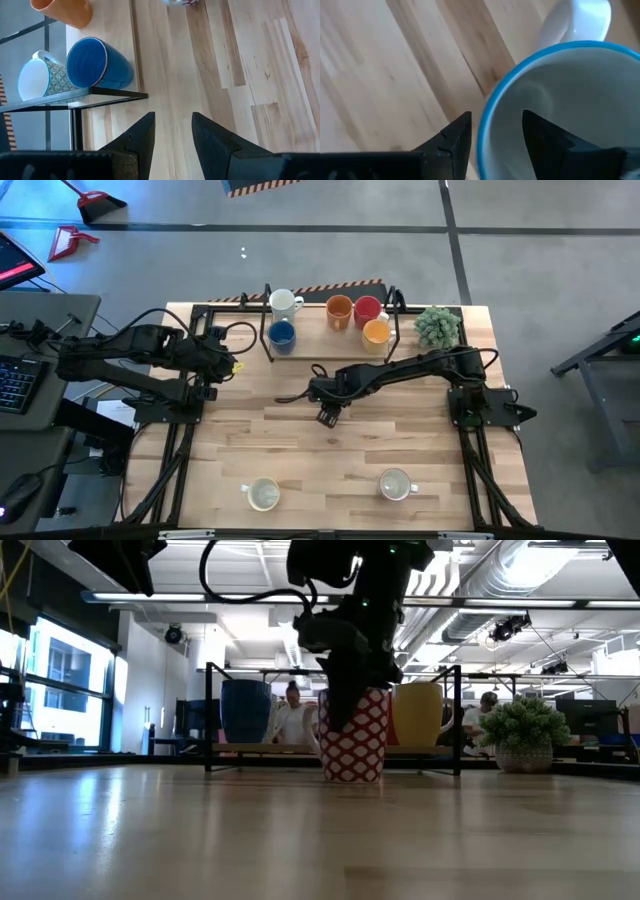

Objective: Place coffee mugs
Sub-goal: Put the white red mug on the shelf

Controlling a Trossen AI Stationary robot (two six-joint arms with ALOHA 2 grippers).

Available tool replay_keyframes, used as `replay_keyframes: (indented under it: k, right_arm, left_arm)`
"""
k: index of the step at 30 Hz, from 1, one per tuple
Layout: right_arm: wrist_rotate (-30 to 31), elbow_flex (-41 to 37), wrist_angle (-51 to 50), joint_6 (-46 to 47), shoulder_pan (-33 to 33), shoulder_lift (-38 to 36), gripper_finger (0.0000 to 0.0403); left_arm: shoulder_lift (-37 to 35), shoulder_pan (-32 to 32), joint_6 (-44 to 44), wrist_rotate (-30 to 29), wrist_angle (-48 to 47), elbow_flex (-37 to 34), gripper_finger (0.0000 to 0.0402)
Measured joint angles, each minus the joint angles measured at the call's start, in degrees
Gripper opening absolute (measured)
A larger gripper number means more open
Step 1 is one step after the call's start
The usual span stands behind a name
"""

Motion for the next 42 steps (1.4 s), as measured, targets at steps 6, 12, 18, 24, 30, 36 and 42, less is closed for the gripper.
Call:
replay_keyframes:
  k: [6,12,18,24,30,36,42]
  right_arm:
    - [0.0,0.0,-1.0,0.0,-0.4,0.3,0.0154]
    - [0.5,0.0,1.1,1.8,-0.8,0.3,0.0135]
    - [-1.4,0.0,1.6,4.5,-1.0,0.3,0.0033]
    - [0.1,0.0,1.2,8.1,-1.0,0.1,0.0007]
    - [1.8,2.3,1.1,9.0,-1.0,0.1,0.0002]
    - [2.4,11.5,-8.0,8.8,-1.3,0.1,0.0001]
    - [3.1,22.0,-19.5,10.9,-4.3,0.0,0.0001]
  left_arm:
    - [0.0,0.0,0.0,0.0,-0.3,0.0,0.0120]
    - [0.0,0.0,0.0,0.1,-0.4,0.0,0.0120]
    - [0.0,0.0,0.0,0.1,-0.4,0.0,0.0120]
    - [0.0,0.0,0.1,0.2,-0.4,0.0,0.0120]
    - [0.0,0.0,1.4,0.2,-0.4,0.0,0.0120]
    - [0.0,0.0,1.5,0.2,-0.4,0.0,0.0120]
    - [0.0,0.0,1.1,0.2,-0.4,0.0,0.0120]
